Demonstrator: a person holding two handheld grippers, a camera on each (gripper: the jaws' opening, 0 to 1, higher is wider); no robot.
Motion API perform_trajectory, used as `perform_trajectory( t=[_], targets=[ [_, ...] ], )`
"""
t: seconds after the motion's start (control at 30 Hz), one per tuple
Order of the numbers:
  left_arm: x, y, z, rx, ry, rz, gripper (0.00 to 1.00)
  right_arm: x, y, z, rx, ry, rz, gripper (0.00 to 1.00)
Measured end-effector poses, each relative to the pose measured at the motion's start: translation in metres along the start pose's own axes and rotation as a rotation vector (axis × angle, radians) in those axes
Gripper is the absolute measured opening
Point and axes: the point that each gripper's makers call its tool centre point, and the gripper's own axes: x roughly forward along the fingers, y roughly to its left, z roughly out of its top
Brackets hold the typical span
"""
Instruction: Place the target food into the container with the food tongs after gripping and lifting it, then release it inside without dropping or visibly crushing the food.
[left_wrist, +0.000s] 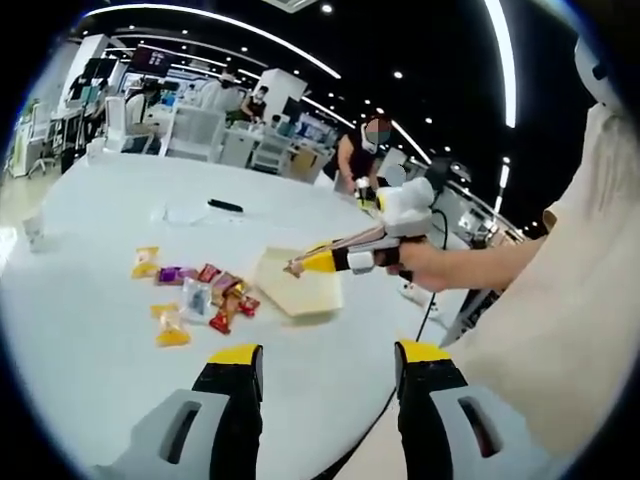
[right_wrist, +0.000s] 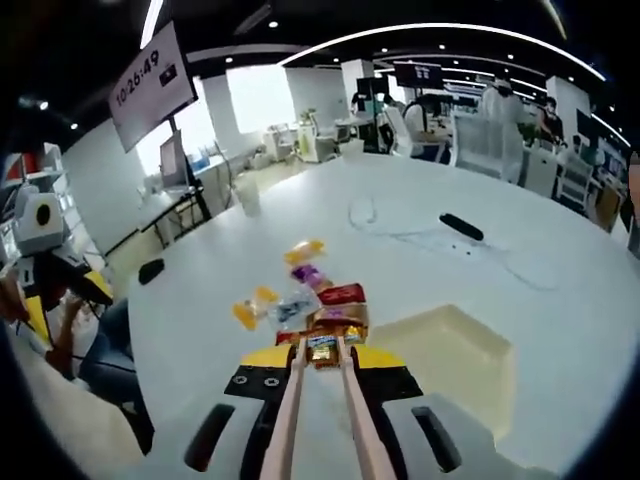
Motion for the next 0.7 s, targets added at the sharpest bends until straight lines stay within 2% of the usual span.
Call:
perform_trajectory(
  t=[0.37,0.7],
  targets=[
    [-0.002,-0.002,0.000,0.009,0.002,-0.009,0.52,-0.011,-0.007,0.009,0.002,-0.022,-0.034,0.21],
    [0.002,-0.006,-0.001,0.010,0.005,-0.021,0.52,-0.021,-0.026,0.016,0.011,-0.039,-0.074,0.21]
  ],
)
